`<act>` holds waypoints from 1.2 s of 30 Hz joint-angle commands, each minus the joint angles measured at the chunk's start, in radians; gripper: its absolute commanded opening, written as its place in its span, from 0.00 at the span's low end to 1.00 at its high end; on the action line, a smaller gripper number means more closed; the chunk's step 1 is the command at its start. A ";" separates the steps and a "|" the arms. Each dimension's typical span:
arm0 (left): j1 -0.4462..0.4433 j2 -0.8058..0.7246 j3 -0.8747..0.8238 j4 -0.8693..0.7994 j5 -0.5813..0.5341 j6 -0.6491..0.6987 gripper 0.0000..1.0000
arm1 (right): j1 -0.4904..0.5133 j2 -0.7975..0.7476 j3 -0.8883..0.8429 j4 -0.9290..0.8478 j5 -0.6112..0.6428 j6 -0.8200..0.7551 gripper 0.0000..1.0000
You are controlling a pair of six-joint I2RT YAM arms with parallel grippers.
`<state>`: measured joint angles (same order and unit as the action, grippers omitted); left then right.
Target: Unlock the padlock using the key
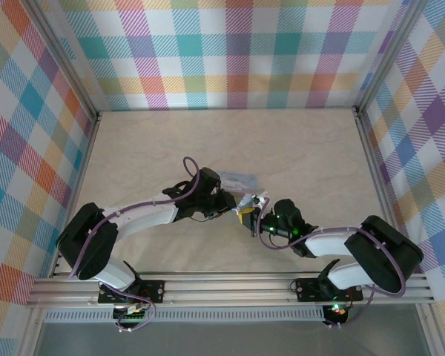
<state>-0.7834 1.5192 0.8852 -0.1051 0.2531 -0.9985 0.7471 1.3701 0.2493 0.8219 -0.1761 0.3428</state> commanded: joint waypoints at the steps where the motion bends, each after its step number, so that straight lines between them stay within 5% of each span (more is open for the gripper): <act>1: -0.004 0.002 0.015 0.034 0.038 0.006 0.10 | 0.005 0.010 0.048 0.070 0.012 -0.011 0.00; 36: -0.027 0.049 0.003 0.050 0.009 0.006 0.06 | -0.011 0.040 0.132 0.041 0.000 -0.026 0.00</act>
<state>-0.7811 1.5513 0.8852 -0.0681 0.1970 -1.0054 0.7399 1.4425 0.3256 0.7597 -0.1688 0.3305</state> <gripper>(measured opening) 0.221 0.066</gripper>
